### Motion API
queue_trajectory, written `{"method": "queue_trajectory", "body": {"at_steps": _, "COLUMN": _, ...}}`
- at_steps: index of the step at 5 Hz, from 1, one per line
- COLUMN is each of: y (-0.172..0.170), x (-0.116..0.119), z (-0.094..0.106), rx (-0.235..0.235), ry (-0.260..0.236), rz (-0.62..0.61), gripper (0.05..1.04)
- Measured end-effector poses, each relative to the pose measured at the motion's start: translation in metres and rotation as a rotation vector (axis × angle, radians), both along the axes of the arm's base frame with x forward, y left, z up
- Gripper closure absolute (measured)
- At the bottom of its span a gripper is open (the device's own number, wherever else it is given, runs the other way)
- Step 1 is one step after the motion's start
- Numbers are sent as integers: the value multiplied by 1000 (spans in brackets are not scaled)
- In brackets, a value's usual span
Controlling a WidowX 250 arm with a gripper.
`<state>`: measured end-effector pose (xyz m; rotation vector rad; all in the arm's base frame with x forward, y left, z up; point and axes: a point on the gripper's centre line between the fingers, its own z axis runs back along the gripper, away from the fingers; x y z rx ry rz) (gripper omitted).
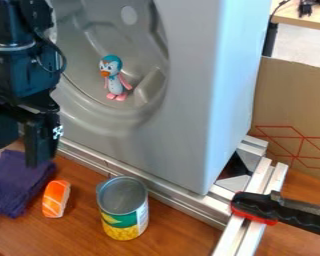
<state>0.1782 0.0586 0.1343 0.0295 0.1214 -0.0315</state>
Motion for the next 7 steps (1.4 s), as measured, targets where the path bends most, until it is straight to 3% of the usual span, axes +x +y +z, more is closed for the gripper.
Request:
{"method": "queue_trajectory", "body": {"at_steps": 1, "y": 0, "x": -2, "z": -4, "rx": -4, "ry": 16, "rz": 1, "gripper": 83}}
{"method": "queue_trajectory", "body": {"at_steps": 2, "y": 10, "x": 9, "z": -13, "rx": 14, "ry": -14, "rz": -16, "gripper": 83}}
{"method": "queue_trajectory", "body": {"at_steps": 3, "y": 27, "x": 23, "z": -24, "rx": 76, "ry": -35, "rz": -11, "gripper": 83}}
{"method": "queue_trajectory", "body": {"at_steps": 4, "y": 35, "x": 40, "z": -35, "rx": 101, "ry": -58, "rz": -20, "gripper": 83}}
{"method": "queue_trajectory", "body": {"at_steps": 5, "y": 43, "x": 56, "z": -62, "rx": 123, "ry": -45, "rz": 0, "gripper": 83}}
{"method": "queue_trajectory", "body": {"at_steps": 7, "y": 58, "x": 69, "z": -92, "rx": 180, "ry": -5, "rz": 25, "gripper": 83}}
